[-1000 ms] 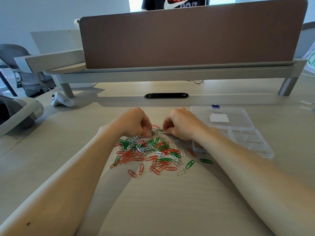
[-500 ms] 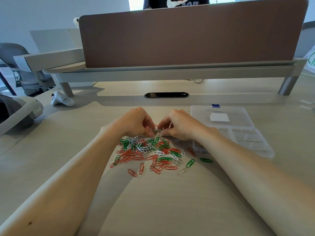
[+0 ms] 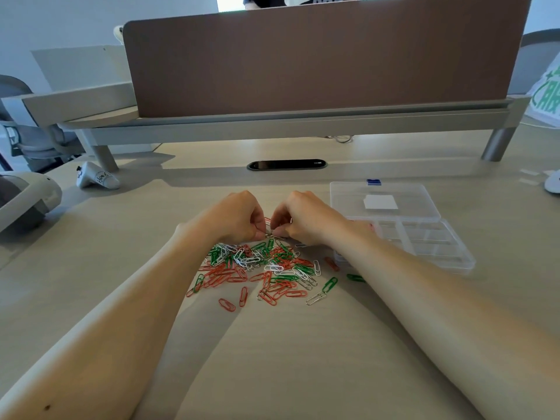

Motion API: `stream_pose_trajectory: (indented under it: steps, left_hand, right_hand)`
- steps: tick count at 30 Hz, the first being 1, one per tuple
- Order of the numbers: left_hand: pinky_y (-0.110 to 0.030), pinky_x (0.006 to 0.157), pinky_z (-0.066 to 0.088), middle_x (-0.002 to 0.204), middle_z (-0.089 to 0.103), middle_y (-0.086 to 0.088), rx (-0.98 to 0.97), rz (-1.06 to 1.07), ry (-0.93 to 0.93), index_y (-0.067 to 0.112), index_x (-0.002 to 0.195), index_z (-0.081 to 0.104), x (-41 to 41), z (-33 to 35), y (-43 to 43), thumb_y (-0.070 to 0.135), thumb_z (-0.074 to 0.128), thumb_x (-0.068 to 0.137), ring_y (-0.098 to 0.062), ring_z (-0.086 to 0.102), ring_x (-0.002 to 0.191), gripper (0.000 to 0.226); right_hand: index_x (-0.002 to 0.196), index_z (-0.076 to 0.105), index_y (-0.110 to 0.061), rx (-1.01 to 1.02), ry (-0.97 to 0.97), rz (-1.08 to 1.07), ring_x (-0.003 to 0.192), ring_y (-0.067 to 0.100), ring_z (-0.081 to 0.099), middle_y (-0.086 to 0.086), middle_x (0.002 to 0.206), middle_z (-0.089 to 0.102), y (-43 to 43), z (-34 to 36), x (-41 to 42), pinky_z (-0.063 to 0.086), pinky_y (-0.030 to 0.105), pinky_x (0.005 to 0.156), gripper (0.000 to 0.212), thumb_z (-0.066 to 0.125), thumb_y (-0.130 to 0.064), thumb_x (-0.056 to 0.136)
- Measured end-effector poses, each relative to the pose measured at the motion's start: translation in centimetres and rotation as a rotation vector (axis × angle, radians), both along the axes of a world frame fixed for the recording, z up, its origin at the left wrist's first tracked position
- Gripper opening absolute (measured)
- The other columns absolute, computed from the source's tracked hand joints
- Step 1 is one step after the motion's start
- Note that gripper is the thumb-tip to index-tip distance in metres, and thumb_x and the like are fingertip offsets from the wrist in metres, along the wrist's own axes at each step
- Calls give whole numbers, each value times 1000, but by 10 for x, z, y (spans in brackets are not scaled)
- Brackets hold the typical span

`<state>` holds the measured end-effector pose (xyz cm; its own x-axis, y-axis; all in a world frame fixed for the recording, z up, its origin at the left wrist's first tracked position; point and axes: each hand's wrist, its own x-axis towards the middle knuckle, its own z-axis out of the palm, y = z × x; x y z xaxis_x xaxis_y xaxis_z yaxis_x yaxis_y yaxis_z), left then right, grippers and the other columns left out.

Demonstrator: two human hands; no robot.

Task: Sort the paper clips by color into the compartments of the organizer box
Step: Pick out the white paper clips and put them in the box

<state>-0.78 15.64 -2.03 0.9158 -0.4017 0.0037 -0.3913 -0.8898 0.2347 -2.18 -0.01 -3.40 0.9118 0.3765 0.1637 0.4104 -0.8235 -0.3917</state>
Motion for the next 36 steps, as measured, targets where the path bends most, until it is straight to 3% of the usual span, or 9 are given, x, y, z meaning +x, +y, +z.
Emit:
stream_pose_trajectory:
  steps: [5, 10, 14, 19, 22, 27, 31, 36]
  left_hand:
    - [-25, 69, 45, 73, 63, 7, 36, -33, -31, 18, 78, 70, -4, 1, -5, 13, 73, 80, -12, 57, 71, 6]
    - [-29, 72, 49, 78, 68, 2, 29, -57, -65, 18, 79, 71, -5, 0, -8, 14, 74, 79, -15, 60, 75, 5]
    - [-17, 58, 42, 70, 62, 6, -66, -45, -34, 19, 77, 67, -4, 5, -5, 13, 72, 81, -6, 53, 63, 9]
    - [-30, 69, 51, 69, 66, 0, -255, -92, 2, 16, 75, 68, -12, 17, -14, 9, 72, 81, -13, 58, 63, 10]
    - [-30, 70, 53, 71, 68, -1, -308, -172, 22, 16, 76, 69, -20, 22, -37, 8, 72, 81, -11, 60, 63, 10]
    - [-23, 69, 52, 77, 71, 1, -218, -298, 13, 16, 83, 74, -38, 24, -95, 13, 75, 80, -7, 61, 65, 5]
    - [-23, 73, 52, 79, 74, 3, -129, -316, 26, 20, 84, 76, -42, 21, -110, 16, 79, 75, -9, 66, 73, 11]
    - [-19, 69, 50, 76, 73, 4, -145, -285, -1, 20, 81, 77, -44, 19, -107, 19, 84, 68, -5, 64, 68, 15]
  right_hand:
    - [92, 75, -12, -26, 19, -16, 80, 17, 55, 1, 80, 61, 2, 3, -3, 43, 28, 69, 8, 73, -15, 84]
    - [89, 73, -10, -50, 2, -28, 85, 24, 61, 7, 88, 67, 3, 5, -7, 53, 38, 74, 5, 70, -10, 84]
    - [83, 69, -14, -11, 18, -43, 82, 17, 60, 0, 81, 62, -6, 13, -6, 46, 29, 70, 5, 67, -12, 87]
    - [85, 72, -15, 36, 81, -66, 69, 8, 60, -7, 72, 65, -35, 39, -19, 43, 21, 61, 6, 69, -19, 87]
    - [77, 69, -16, 39, 152, -113, 60, 8, 58, -4, 66, 65, -67, 53, -36, 45, 22, 56, 10, 69, -14, 87]
    - [70, 70, -17, 41, 262, -195, 55, 11, 64, 2, 62, 69, -109, 50, -52, 56, 29, 61, 13, 73, -13, 82]
    - [74, 71, -15, 70, 367, -196, 53, 9, 66, 3, 67, 70, -115, 44, -55, 54, 21, 57, 13, 74, -5, 79]
    - [81, 73, -10, 120, 433, -168, 69, 21, 72, 12, 81, 73, -117, 45, -52, 60, 26, 67, 12, 76, 0, 77]
